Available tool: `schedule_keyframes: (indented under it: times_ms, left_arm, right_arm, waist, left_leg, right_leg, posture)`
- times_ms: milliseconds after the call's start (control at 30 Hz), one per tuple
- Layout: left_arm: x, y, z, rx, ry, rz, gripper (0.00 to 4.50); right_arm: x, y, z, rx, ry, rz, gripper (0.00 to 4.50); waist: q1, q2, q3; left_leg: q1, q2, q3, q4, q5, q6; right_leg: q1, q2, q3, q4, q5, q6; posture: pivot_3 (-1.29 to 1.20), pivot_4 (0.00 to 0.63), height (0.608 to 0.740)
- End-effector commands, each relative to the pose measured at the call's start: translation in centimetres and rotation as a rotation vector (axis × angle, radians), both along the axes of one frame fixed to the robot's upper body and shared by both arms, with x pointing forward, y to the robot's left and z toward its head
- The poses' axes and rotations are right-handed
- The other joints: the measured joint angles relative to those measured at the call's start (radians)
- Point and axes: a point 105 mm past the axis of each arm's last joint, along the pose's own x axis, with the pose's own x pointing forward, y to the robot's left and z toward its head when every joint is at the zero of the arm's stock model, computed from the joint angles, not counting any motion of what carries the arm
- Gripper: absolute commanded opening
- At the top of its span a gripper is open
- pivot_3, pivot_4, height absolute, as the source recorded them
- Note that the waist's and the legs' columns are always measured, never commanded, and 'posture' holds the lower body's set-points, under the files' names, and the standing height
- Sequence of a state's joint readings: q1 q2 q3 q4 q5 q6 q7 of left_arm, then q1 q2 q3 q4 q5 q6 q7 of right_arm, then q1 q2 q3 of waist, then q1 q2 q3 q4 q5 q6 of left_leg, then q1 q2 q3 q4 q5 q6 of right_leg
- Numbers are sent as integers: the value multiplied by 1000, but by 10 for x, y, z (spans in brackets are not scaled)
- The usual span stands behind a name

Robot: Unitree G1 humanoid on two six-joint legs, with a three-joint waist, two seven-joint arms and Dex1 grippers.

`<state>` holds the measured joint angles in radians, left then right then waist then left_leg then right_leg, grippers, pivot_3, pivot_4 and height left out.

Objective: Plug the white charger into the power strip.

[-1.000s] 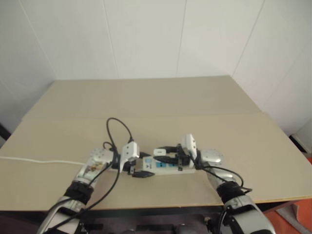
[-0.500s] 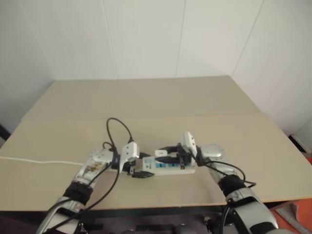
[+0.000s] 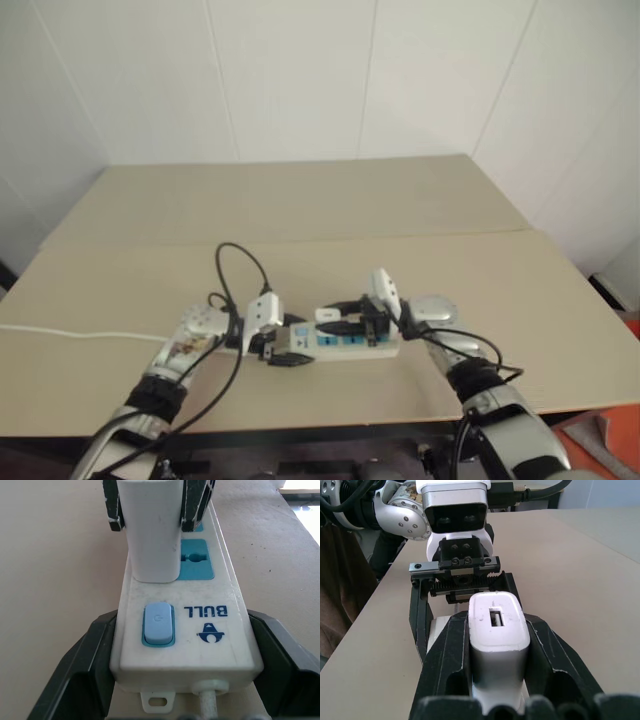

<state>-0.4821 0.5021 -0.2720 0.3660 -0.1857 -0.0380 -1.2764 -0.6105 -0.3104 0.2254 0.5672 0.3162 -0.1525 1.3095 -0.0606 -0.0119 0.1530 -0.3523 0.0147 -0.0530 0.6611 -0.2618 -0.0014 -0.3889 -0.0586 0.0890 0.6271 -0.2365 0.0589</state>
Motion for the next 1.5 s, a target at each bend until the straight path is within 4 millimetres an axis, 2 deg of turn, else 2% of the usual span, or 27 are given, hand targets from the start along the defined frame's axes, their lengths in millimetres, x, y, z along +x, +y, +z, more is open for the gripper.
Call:
schedule_keyframes:
  times_ms: [33, 200, 467, 800, 967, 1033, 1100, 1333, 1467, 1500]
  left_arm:
    - [-11, 18, -26, 111, 80, 1, 3280]
    - [-10, 18, -26, 114, 79, 0, 3280]
    - [-8, 16, -26, 120, 75, -12, 3280]
    - [-7, 13, -26, 110, 69, -9, 3280]
    - [-7, 12, -25, 95, 63, -1, 3280]
    - [-6, 12, -20, 75, 54, 7, 4003]
    - [-5, 12, -10, 17, 61, 16, 4478]
    - [-9, 18, 22, -42, -9, -1, 4478]
    - [-14, 23, 46, -75, -75, 2, 4478]
    - [-16, 25, 52, -81, -82, -1, 4478]
  right_arm:
    - [-8, -31, -43, -155, 89, -88, 1128]
    - [-19, -28, -47, -171, 78, -59, 1128]
    - [-19, -26, -46, -168, 80, -63, 1128]
    - [-23, -27, -42, -197, 187, 13, 4465]
    - [-17, -35, -29, -182, 179, -5, 4465]
    - [-13, -40, -23, -180, 156, -20, 4500]
    - [-11, -45, -20, -183, 137, -29, 4500]
    - [-4, -55, -2, -165, 60, -66, 4500]
    - [-1, -70, 19, -150, 3, -92, 4500]
    - [-1, -75, 25, -153, -12, -93, 4500]
  waist:
    - [0, 0, 0]
    - [5, 0, 0]
    - [12, -1, 0]
    - [9, -11, -7]
    - [10, -12, -8]
    - [11, -12, -8]
    - [13, -12, -8]
    - [17, -15, 3]
    - [21, -15, 14]
    - [21, -15, 15]
  left_leg:
    - [0, 0, 0, 0, 0, 0]
    - [0, 0, 0, 0, 0, 0]
    - [0, 0, 0, 0, 0, -1]
    - [2, 1, 0, 0, 0, -1]
    - [2, 1, 0, 0, 0, -1]
    - [2, 1, 0, 0, 0, -1]
    - [0, 1, 0, 0, 0, -1]
    - [-1, 1, 0, 0, 0, -1]
    - [-4, 0, -1, 0, 0, -1]
    - [-7, 0, -1, 0, 0, -1]
  right_leg:
    - [0, 0, 0, 0, 0, 0]
    - [0, 0, 0, 0, -1, 1]
    - [0, 0, 0, 0, -1, 1]
    - [1, 1, 0, 0, -2, 0]
    - [1, 1, 0, 0, -3, -1]
    - [1, 1, 0, 0, -3, -1]
    - [0, 1, 0, 0, -3, -1]
    - [-1, 0, 0, 0, -3, 0]
    - [-5, -1, -1, 0, -2, -2]
    - [-8, -1, -1, 0, 1, -6]
  posture:
    - [0, 150, 740]
    - [0, 150, 740]
    - [0, 150, 740]
    - [0, 150, 740]
    - [0, 150, 740]
    - [0, 150, 740]
    - [0, 150, 740]
    - [0, 150, 740]
    - [0, 150, 740]
    - [0, 150, 740]
